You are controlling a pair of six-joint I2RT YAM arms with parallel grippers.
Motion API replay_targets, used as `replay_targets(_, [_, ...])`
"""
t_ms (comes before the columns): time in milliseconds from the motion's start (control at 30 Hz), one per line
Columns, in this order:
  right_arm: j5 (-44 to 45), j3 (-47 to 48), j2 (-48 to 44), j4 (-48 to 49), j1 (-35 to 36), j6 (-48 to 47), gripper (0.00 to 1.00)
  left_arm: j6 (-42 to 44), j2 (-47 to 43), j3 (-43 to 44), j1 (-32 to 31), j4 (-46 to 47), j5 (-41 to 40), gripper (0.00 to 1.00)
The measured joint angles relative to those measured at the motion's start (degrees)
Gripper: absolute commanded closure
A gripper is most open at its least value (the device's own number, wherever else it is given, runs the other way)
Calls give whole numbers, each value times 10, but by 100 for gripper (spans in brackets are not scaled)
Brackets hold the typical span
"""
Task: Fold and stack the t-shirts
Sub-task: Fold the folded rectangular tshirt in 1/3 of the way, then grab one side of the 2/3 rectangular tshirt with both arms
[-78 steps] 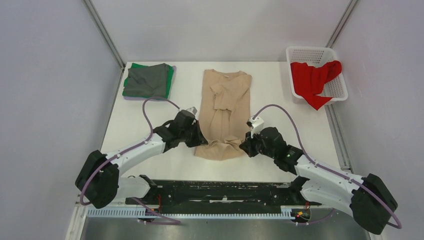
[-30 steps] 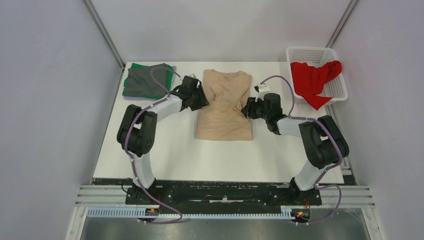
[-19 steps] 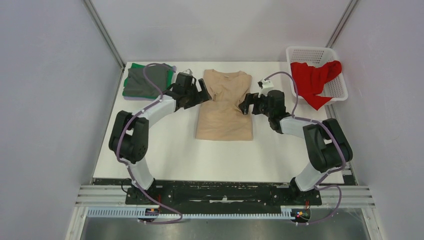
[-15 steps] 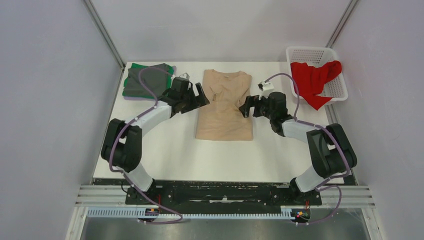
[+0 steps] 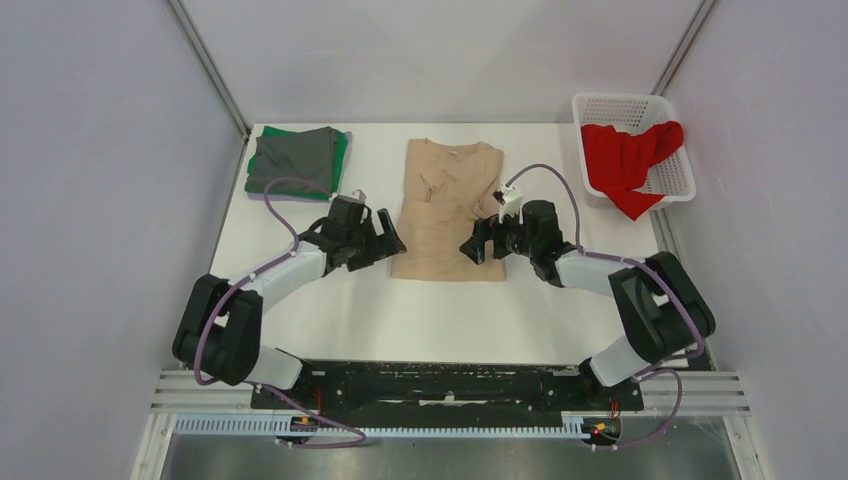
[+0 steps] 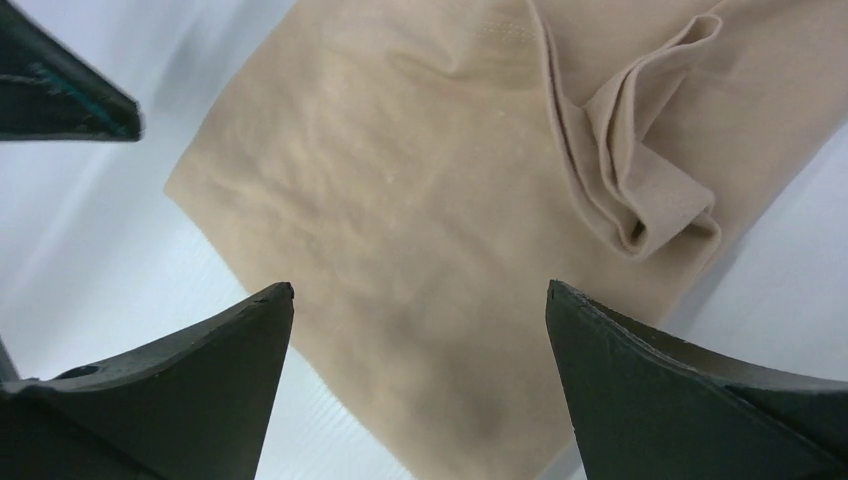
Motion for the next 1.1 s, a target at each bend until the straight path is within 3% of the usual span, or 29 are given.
replay_targets(300, [61,151,186,21,-19,12,2,-21,-43,-46,0,4,-2,0])
replay_targets(500, [77,188,217,41,-43,50,1,-21,-50,-61,0,3,-2,0])
replay_targets(600, [80,157,190,47,-43,57,1,-21,-50,-70,0,4,0,0])
replay_targets(733, [91,61,84,40,-42,60,1,-23,-50,-79,-3,5,14,1])
replay_targets(933, [105,-82,-82,43,-41,81,1,-35,-41,-102,-16,29,26,14])
replay_targets(1100, [104,-144,-114,24,-41,96,1,-51,-10,-102,-18,83,30,36])
